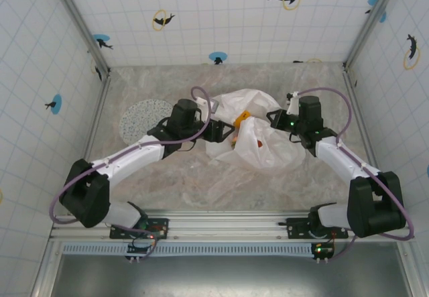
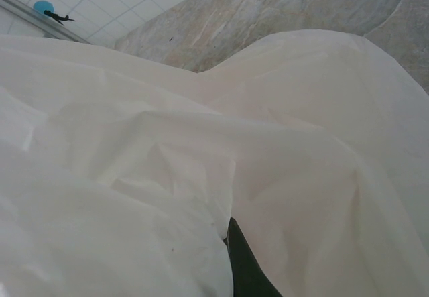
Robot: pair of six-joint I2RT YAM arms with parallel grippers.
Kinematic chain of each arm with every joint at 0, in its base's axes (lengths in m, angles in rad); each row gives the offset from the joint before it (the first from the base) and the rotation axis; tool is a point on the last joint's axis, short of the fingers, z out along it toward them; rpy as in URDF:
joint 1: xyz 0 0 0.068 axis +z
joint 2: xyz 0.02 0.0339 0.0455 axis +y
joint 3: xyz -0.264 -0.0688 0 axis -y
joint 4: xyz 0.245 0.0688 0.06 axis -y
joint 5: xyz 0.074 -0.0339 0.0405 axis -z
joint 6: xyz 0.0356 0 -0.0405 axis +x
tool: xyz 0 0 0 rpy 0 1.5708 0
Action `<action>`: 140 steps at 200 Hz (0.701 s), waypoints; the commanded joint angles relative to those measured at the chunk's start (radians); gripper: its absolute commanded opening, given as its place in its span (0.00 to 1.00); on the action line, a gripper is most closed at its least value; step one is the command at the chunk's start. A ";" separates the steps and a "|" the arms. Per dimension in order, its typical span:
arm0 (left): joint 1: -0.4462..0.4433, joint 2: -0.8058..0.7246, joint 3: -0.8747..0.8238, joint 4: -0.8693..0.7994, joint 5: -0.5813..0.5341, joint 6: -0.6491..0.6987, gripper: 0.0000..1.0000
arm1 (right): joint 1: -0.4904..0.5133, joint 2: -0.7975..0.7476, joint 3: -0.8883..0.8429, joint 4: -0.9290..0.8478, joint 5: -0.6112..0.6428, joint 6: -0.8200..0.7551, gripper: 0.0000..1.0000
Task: Place the fruits into the plastic bag
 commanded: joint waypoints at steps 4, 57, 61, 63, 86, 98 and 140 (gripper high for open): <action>0.024 -0.066 -0.023 -0.027 0.083 0.052 0.82 | -0.006 -0.010 -0.015 0.013 -0.007 -0.010 0.00; 0.089 -0.193 -0.093 -0.007 0.112 0.024 0.82 | -0.009 -0.007 -0.016 0.025 -0.014 -0.008 0.00; 0.097 -0.204 -0.100 -0.007 0.106 0.020 0.82 | -0.009 -0.007 -0.016 0.026 -0.014 -0.009 0.00; 0.101 -0.209 -0.104 -0.007 0.103 0.018 0.82 | -0.009 -0.007 -0.016 0.027 -0.014 -0.008 0.00; 0.144 -0.270 -0.138 -0.025 0.040 -0.010 0.82 | -0.012 -0.010 -0.019 0.032 -0.014 -0.010 0.00; 0.164 -0.297 -0.154 -0.040 -0.016 -0.036 0.83 | -0.014 -0.010 -0.019 0.036 -0.016 -0.011 0.00; 0.174 -0.308 -0.208 -0.106 -0.135 -0.131 0.86 | -0.016 -0.004 -0.027 0.062 -0.029 -0.005 0.00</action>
